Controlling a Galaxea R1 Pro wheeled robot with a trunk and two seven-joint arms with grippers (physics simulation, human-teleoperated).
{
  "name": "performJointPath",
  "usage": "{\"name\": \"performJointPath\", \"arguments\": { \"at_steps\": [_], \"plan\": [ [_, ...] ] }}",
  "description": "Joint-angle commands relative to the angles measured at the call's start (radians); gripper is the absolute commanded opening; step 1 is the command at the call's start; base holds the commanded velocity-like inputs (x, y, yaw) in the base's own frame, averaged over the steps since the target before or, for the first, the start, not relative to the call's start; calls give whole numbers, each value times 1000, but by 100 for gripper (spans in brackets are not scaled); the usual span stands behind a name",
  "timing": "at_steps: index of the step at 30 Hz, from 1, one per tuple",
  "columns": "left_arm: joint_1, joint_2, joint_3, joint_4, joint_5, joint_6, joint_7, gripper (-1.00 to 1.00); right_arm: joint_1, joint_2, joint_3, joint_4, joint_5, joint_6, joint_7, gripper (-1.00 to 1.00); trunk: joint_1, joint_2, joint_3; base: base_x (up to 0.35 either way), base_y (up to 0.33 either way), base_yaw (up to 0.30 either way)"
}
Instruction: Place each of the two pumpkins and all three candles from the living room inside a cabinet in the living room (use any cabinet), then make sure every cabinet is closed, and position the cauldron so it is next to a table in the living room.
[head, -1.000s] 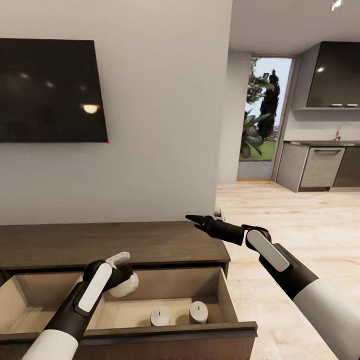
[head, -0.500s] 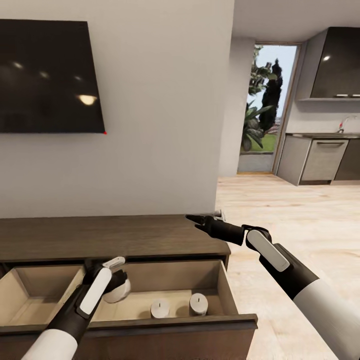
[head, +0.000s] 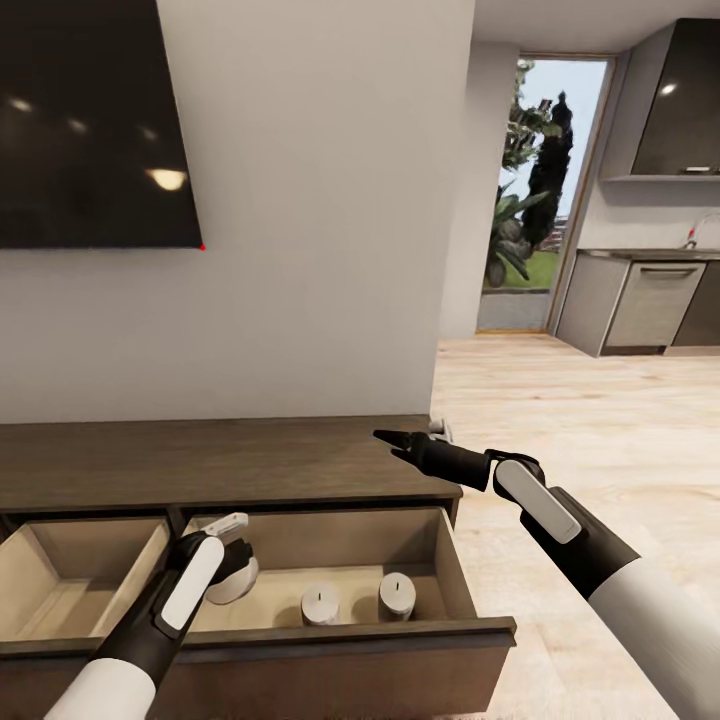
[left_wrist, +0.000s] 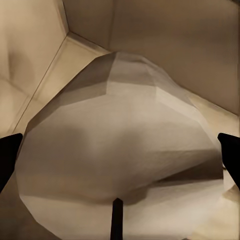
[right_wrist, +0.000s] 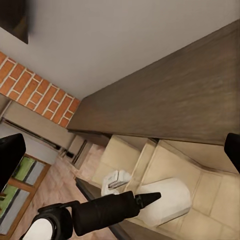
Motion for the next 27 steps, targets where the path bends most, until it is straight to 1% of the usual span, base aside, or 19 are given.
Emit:
{"name": "performJointPath", "arguments": {
  "at_steps": [1, 6, 15, 21, 27],
  "plan": [
    [0, 1, -4, -3, 9, 1, 11, -100, -1, -1, 2, 0, -2, 1, 2, 100, 0, 0, -1, 0, 0, 0],
    [0, 1, -4, -8, 9, 1, 12, -100, -1, -1, 2, 0, -2, 1, 2, 100, 0, 0, -1, 0, 0, 0],
    [0, 0, -4, -10, 10, 1, 12, -100, -2, -4, 2, 0, -2, 1, 2, 100, 4, -3, -36, 0, 0, 0],
    [1, 2, -4, -10, 9, 1, 11, -100, -2, -14, 2, -2, -2, 2, 3, 100, 7, -4, -59, 0, 0, 0],
    [0, 5, -4, -10, 9, 1, 12, -100, -2, -16, 2, -4, -2, 1, 2, 100, 9, -5, -82, 0, 0, 0]
  ]
}}
